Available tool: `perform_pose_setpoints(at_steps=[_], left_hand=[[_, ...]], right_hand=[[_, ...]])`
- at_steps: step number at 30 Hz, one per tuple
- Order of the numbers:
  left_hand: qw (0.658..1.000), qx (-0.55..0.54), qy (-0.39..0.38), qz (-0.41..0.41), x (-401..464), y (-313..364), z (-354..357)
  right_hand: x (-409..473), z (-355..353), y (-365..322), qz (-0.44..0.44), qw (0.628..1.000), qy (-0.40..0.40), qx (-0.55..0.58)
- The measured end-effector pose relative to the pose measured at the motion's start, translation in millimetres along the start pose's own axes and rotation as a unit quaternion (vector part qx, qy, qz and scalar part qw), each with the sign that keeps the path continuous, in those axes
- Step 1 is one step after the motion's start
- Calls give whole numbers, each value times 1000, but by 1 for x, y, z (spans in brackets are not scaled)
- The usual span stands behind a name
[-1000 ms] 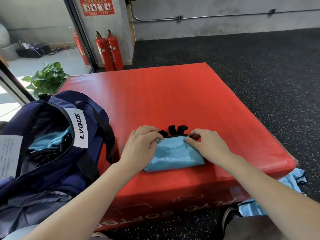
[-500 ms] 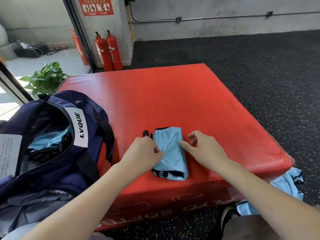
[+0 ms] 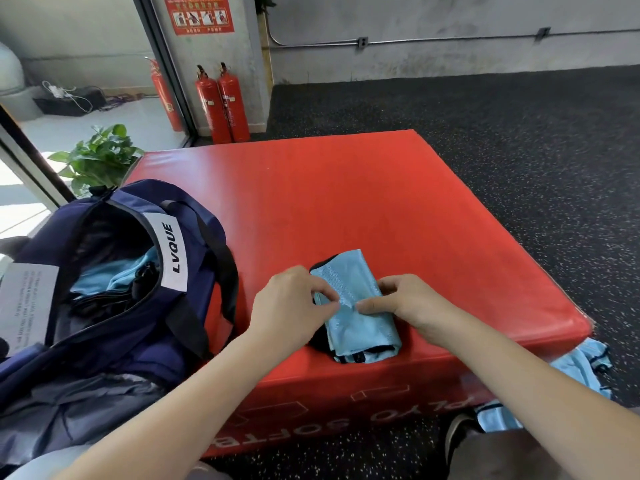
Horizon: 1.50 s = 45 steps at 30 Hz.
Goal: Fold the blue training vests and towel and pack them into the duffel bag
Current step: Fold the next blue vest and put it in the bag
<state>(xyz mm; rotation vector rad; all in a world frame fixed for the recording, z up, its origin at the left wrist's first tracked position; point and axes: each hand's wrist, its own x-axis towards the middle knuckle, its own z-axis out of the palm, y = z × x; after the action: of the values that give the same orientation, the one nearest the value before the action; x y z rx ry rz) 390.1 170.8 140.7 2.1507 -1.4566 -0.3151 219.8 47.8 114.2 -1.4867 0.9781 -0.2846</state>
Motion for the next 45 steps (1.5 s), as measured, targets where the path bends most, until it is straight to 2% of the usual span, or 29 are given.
perform_pose_setpoints(at_steps=[1, 3, 6, 8, 10, 12, 15, 20, 25, 27, 30, 33, 36, 39, 42, 45], left_hand=[[999, -32, 21, 30, 4, -3, -2], [992, -109, 9, 67, 10, -10, -10], [976, -189, -87, 70, 15, -12, -28], [947, -272, -163, 58, 15, -12, -39], [937, -283, -202, 26, 13, -11, -48], [951, -239, -196, 16, 11, -12, -54], [966, -208, -152, 16, 1, -13, -57], [974, -227, -10, -1, -16, -32, -65], [957, -267, 113, -28, -41, -51, -86], [949, -281, 137, -40, -51, -63, -93], [947, -275, 164, -33, -67, -78, -105], [938, -272, 209, -43, -78, -100, -121], [920, -277, 271, -56, -87, -130, -140], [908, -251, 325, -79, -92, -155, -157], [893, -234, 371, -101, -92, -176, -171], [895, -206, 376, -125, -89, -194, -185]], right_hand=[[-3, 0, -3, -7, 1000, -17, 14], [-6, 1, -8, -26, 997, -51, 45], [-9, 2, -15, -45, 992, -98, 60], [-11, 2, -22, -56, 989, -128, 48], [-14, 2, -28, -65, 987, -143, 31], [-15, 4, -33, -69, 987, -143, 21], [-17, 7, -38, -53, 987, -148, 18], [-23, 11, -53, -43, 987, -154, -17], [-25, 47, -66, -98, 984, -74, 132], [-27, 69, -72, -130, 980, -37, 145], [-28, 103, -84, -191, 975, 38, 109], [-26, 140, -102, -244, 964, 55, 92], [-13, 181, -123, -325, 942, 81, -10], [0, 222, -144, -371, 924, 64, -70], [11, 258, -162, -372, 923, 39, -88], [25, 285, -176, -369, 924, 27, -92]])
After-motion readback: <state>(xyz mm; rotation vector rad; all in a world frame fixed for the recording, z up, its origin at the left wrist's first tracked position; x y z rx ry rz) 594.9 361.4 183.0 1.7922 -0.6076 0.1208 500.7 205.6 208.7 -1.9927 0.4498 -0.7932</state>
